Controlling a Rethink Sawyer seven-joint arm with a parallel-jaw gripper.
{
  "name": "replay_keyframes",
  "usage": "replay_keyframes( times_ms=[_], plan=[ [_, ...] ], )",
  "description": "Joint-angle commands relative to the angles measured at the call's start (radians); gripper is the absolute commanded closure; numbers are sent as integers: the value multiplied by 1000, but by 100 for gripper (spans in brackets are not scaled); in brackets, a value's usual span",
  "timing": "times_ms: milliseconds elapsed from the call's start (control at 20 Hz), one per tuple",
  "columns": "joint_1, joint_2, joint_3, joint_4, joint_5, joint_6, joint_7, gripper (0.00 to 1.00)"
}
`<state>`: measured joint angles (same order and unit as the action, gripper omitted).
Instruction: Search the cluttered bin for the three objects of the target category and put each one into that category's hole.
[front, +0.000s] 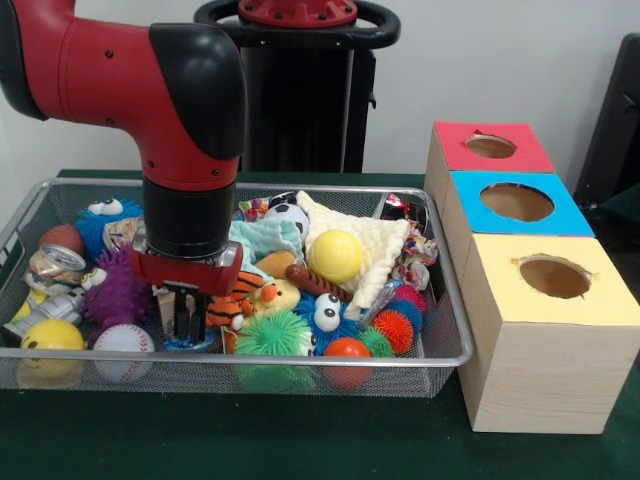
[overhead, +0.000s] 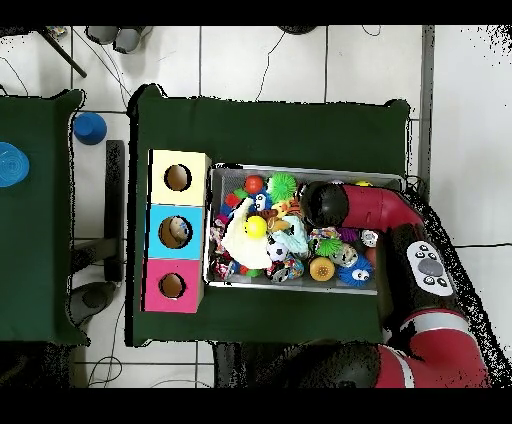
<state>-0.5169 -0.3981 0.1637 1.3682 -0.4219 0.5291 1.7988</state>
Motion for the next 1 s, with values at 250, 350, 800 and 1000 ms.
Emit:
replay_keyframes(
  times_ms=[250, 350, 800, 1000],
  plan=[
    [7, 79, 41, 94, -40, 126, -94, 100],
    [-2, 67, 56, 89, -18, 173, -112, 100],
    [16, 62, 35, 82, -17, 161, -72, 0],
    [13, 69, 45, 76, -14, 155, -76, 0]
  ],
)
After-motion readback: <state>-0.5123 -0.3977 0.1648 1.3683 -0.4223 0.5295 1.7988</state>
